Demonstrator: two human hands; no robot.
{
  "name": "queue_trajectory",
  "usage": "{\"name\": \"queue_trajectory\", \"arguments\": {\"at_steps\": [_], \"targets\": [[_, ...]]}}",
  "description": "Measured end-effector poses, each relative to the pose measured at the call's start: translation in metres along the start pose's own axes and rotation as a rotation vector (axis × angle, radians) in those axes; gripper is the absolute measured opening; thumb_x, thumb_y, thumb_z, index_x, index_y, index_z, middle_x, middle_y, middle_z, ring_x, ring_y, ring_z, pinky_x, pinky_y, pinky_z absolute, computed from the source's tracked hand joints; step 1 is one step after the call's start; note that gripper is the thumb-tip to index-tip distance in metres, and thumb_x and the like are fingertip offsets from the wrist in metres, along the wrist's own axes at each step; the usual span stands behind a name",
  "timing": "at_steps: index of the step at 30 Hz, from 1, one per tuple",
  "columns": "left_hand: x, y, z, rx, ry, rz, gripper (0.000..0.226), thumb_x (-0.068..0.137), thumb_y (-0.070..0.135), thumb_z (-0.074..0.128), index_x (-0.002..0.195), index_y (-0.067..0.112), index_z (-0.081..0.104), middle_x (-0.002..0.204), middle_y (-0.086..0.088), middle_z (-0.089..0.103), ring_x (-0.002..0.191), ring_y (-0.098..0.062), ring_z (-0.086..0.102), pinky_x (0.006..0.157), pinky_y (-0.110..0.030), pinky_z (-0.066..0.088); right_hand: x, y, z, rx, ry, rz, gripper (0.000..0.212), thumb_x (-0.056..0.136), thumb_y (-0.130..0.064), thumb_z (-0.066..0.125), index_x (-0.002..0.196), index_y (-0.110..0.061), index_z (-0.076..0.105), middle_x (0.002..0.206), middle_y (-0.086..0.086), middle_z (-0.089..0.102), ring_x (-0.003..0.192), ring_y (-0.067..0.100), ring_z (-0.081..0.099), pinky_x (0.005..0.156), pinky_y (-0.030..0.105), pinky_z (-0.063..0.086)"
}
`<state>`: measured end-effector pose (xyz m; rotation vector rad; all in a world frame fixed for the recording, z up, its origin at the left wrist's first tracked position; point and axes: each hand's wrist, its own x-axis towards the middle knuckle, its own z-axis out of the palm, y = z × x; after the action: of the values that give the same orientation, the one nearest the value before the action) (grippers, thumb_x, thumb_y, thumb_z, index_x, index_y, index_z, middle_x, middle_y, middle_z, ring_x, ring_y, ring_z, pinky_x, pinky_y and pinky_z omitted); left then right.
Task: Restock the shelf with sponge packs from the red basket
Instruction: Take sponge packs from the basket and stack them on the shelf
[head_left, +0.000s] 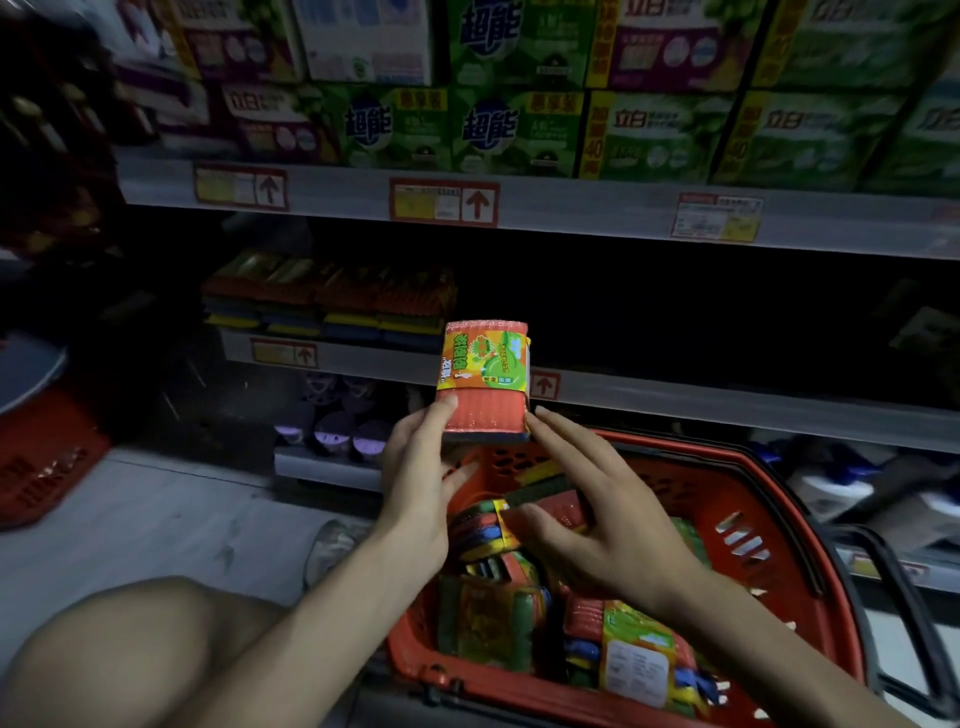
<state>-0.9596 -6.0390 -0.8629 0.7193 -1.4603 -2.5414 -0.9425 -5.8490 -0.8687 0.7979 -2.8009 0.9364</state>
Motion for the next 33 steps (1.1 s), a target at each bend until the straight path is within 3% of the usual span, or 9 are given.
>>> {"name": "queue_trajectory", "arguments": {"at_steps": [6,11,15,19,21,24,28,31,33], "targets": [[0.008,-0.004,-0.002,0.052,0.028,0.08,0.028,0.093,0.023,0.071,0.119,0.013,0.065,0.117,-0.014,0.073,0.107,-0.029,0.073,0.088,-0.042,0.06,0.001,-0.003,0.008,0.129,-0.014,0.028,0.081,0.09,-0.055,0.064,0.159,-0.041,0.025,0.16,-0.03,0.029,0.145,-0.013,0.027,0.116,0.013,0.028],[0.019,-0.003,0.001,0.064,0.043,0.106,0.028,0.094,0.023,0.071,0.12,0.014,0.067,0.116,-0.013,0.073,0.107,-0.027,0.073,0.092,-0.044,0.06,0.008,-0.005,0.016,0.425,0.037,0.172,0.08,0.09,-0.041,0.075,0.156,-0.042,0.03,0.145,-0.041,0.035,0.132,-0.027,0.031,0.1,-0.003,0.026],[0.027,-0.002,0.008,0.069,0.028,0.132,0.029,0.093,0.022,0.072,0.119,0.012,0.066,0.117,-0.013,0.073,0.106,-0.026,0.073,0.092,-0.044,0.06,0.018,0.0,0.019,0.529,0.047,0.211,0.076,0.09,-0.037,0.076,0.153,-0.046,0.035,0.145,-0.039,0.04,0.129,-0.028,0.034,0.095,-0.006,0.029],[0.043,0.0,0.016,0.174,0.044,0.2,0.024,0.088,0.03,0.078,0.107,0.02,0.067,0.111,-0.007,0.074,0.102,-0.023,0.073,0.092,-0.046,0.06,0.033,0.006,0.019,0.577,0.073,0.235,0.077,0.088,-0.042,0.075,0.153,-0.049,0.033,0.141,-0.044,0.036,0.123,-0.035,0.032,0.09,-0.009,0.028],[0.05,0.001,0.02,0.225,0.043,0.237,0.024,0.087,0.035,0.079,0.102,0.022,0.066,0.107,-0.005,0.074,0.1,-0.02,0.072,0.084,-0.037,0.058,0.042,0.008,0.024,0.603,0.104,0.248,0.077,0.089,-0.04,0.074,0.153,-0.049,0.032,0.137,-0.047,0.033,0.119,-0.038,0.03,0.09,-0.009,0.029],[0.064,0.006,0.023,0.271,0.047,0.306,0.019,0.089,0.032,0.078,0.1,0.021,0.067,0.1,-0.003,0.076,0.095,-0.015,0.073,0.077,-0.025,0.053,0.057,0.003,0.033,0.655,0.154,0.273,0.075,0.09,-0.038,0.074,0.152,-0.048,0.033,0.134,-0.048,0.033,0.115,-0.039,0.032,0.097,-0.001,0.036],[0.086,0.018,0.024,0.367,0.028,0.381,0.013,0.087,0.028,0.08,0.093,0.022,0.07,0.096,-0.003,0.078,0.093,-0.013,0.073,0.076,-0.021,0.052,0.073,-0.001,0.047,0.762,0.185,0.307,0.072,0.093,-0.022,0.072,0.153,-0.035,0.036,0.126,-0.036,0.049,0.101,-0.034,0.05,0.08,-0.001,0.044],[0.101,0.022,0.03,0.379,0.019,0.399,0.012,0.086,0.025,0.082,0.092,0.022,0.073,0.092,-0.001,0.077,0.09,-0.012,0.073,0.076,-0.021,0.053,0.081,0.002,0.056,0.75,0.216,0.315,0.076,0.089,-0.041,0.076,0.153,-0.047,0.036,0.148,-0.028,0.046,0.126,-0.019,0.048,0.106,0.023,0.048],[0.106,0.021,0.037,0.38,0.021,0.39,0.011,0.085,0.028,0.082,0.092,0.024,0.075,0.088,0.003,0.076,0.084,-0.009,0.071,0.073,-0.02,0.052,0.088,0.005,0.057,0.755,0.241,0.322,0.078,0.086,-0.046,0.076,0.153,-0.047,0.036,0.147,-0.033,0.043,0.131,-0.018,0.042,0.117,0.036,0.042]]}}
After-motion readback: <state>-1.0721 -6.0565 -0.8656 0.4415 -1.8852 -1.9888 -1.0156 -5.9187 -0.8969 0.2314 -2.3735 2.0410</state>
